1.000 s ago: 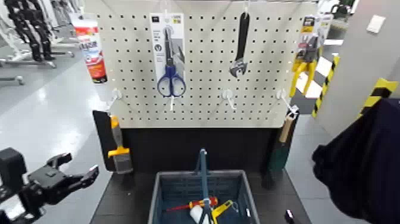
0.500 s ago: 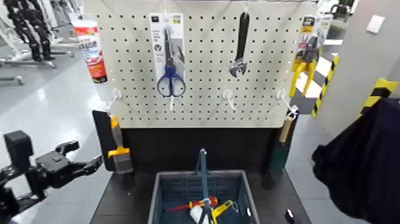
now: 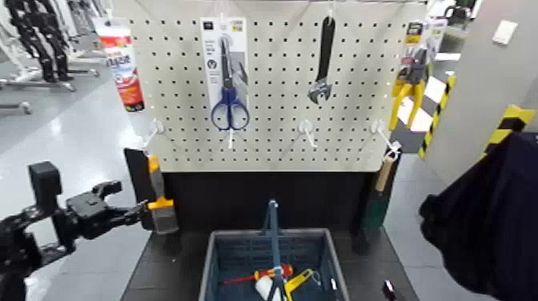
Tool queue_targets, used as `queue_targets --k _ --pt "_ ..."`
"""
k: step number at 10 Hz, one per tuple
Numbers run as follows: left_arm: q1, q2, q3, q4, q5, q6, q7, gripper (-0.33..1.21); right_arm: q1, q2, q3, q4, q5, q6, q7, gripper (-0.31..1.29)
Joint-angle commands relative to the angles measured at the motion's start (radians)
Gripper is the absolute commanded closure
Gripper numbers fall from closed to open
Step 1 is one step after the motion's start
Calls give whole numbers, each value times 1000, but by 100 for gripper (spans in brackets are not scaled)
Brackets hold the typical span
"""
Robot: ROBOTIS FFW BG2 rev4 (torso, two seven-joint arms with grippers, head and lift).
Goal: Put the yellow paint brush into the crate.
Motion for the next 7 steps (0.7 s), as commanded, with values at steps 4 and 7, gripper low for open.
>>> queue_targets --k 4,7 --pt "-145 7 -114 183 33 -62 -49 14 -3 0 4 0 0 6 1 14" --pt "-191 4 -155 238 42 -74 -67 14 -5 2 5 0 0 6 3 14"
